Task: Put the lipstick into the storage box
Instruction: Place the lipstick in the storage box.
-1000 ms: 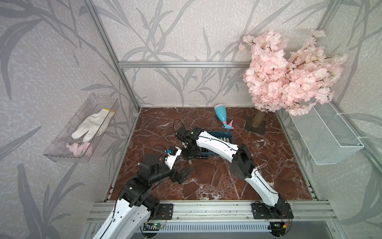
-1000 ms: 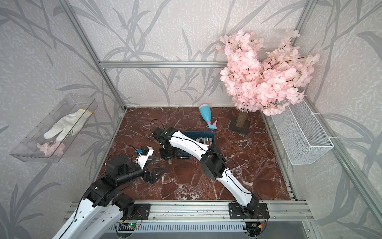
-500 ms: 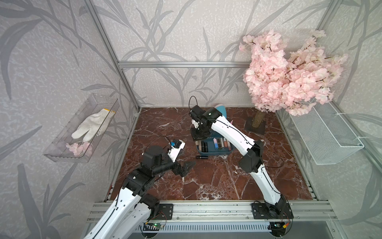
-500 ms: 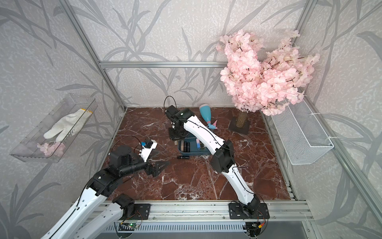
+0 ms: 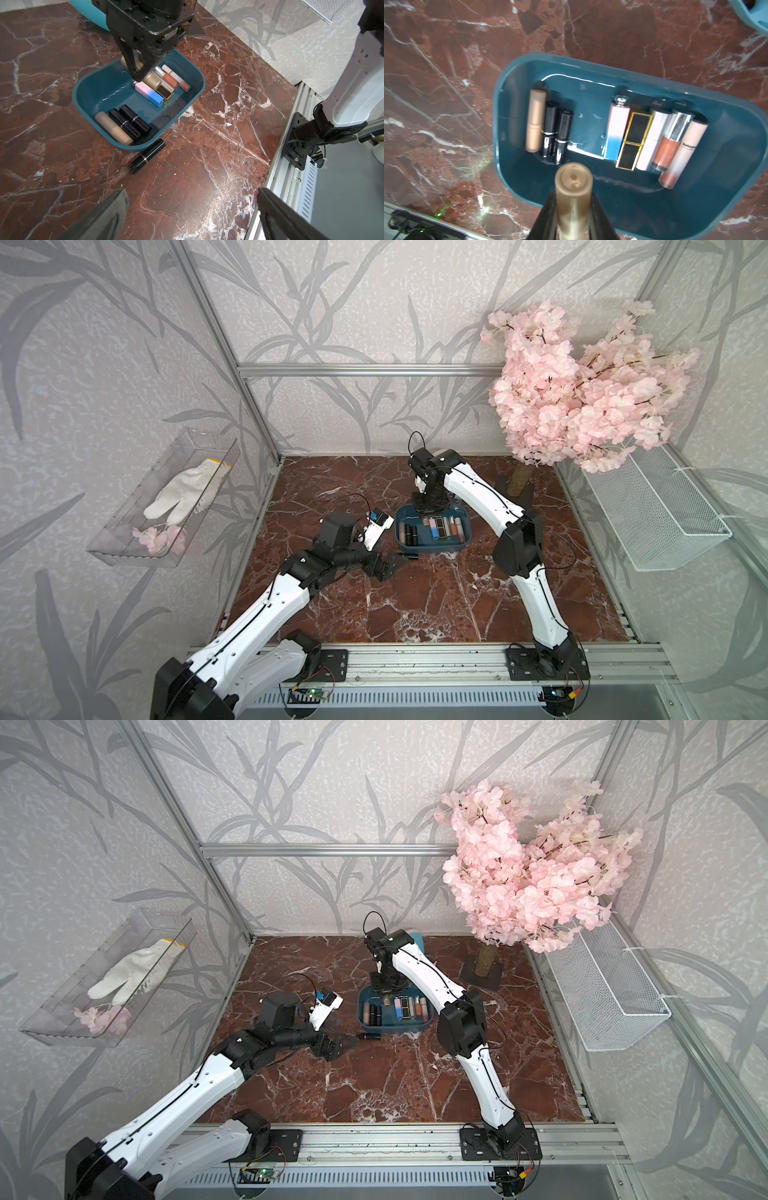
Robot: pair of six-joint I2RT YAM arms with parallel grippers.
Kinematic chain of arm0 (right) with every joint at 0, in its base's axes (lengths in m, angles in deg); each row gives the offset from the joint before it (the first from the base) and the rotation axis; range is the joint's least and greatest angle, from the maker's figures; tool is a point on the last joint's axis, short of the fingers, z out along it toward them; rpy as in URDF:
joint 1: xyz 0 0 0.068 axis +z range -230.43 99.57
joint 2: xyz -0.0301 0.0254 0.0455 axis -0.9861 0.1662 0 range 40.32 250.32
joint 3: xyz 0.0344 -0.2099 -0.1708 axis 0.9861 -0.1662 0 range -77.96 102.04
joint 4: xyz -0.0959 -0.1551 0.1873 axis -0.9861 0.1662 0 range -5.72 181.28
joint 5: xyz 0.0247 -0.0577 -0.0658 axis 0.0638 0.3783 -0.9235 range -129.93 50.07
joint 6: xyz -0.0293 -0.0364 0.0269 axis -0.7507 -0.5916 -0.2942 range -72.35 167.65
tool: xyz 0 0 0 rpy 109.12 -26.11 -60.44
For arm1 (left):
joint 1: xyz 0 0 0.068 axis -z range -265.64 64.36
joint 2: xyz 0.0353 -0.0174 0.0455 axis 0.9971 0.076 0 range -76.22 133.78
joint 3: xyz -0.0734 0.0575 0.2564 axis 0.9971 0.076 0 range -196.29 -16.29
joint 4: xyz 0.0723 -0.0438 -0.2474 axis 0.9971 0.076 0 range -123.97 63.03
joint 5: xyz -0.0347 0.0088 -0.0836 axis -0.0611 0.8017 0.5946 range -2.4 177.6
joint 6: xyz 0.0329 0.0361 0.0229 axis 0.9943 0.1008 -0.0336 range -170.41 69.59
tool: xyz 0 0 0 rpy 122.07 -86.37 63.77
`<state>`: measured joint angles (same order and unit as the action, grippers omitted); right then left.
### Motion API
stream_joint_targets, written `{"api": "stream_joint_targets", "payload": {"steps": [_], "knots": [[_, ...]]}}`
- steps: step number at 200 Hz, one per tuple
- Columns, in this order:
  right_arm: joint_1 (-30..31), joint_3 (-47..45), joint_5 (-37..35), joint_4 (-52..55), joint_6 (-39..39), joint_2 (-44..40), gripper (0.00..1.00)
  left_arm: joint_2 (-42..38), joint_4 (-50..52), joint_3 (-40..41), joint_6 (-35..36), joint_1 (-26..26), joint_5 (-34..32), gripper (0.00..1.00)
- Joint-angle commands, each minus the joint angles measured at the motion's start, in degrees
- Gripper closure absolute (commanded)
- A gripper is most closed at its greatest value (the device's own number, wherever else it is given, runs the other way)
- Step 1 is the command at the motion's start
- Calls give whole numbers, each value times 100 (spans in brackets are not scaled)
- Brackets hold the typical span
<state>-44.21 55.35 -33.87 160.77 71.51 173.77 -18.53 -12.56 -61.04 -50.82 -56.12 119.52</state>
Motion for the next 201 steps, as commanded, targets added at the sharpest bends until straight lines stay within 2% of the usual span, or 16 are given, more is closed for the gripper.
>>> {"api": "stream_joint_targets", "payload": {"steps": [1,29,71,201], "knots": [[-78,-268,-167,9,-247,49,81,370,407,-393,203,205,-189,0],[-96,-633,-176,-208,-292,85,81,759,590,-543,-117,310,-279,0],[-109,-969,-132,-491,-243,121,81,733,421,-373,-405,398,-347,0],[-110,-846,-173,-673,18,631,81,490,303,-167,-566,417,-329,0]]}}
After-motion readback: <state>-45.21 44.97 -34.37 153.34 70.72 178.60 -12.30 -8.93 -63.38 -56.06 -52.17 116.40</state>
